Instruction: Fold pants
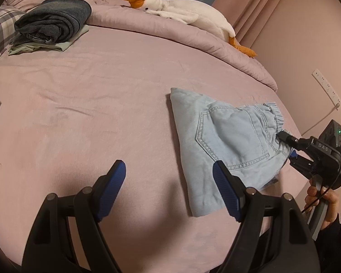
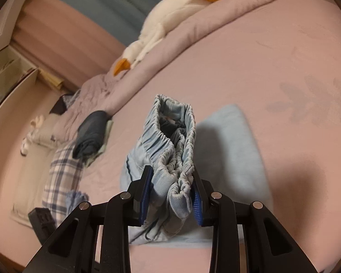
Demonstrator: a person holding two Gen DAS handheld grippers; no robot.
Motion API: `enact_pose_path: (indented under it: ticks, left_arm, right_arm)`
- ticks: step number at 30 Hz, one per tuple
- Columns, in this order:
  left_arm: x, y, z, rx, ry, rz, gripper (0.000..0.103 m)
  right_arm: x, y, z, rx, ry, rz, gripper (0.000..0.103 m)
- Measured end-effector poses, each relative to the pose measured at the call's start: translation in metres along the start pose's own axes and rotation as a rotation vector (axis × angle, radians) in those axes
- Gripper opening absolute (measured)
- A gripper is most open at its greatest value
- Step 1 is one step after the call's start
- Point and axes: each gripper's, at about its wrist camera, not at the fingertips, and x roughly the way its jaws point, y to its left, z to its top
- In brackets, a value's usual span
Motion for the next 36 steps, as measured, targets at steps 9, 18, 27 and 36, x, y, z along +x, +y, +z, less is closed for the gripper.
enact_pose_path:
  ticks: [9, 18, 27, 36]
  left_arm:
    - [0.013, -0.01, 0.004, 0.038, 0.019, 0.015, 0.079]
    - [0.027, -0.032, 0.021, 0.128, 0.012, 0.009, 0.079]
    - [0.045, -0.05, 0.042, 0.201, -0.004, 0.007, 0.079]
    - [0.066, -0.062, 0.061, 0.253, 0.004, -0.009, 0.073]
  right_arm:
    - [0.006, -0.019, 0.001, 0.048, 0.017, -0.015, 0.034]
    - [0.001, -0.03, 0.002, 0.09, -0.003, -0.003, 0.034]
    - [0.01, -0.043, -0.002, 0.112, 0.039, -0.033, 0.034]
    - [0.013, -0.052, -0.001, 0.117, 0.068, -0.039, 0.034]
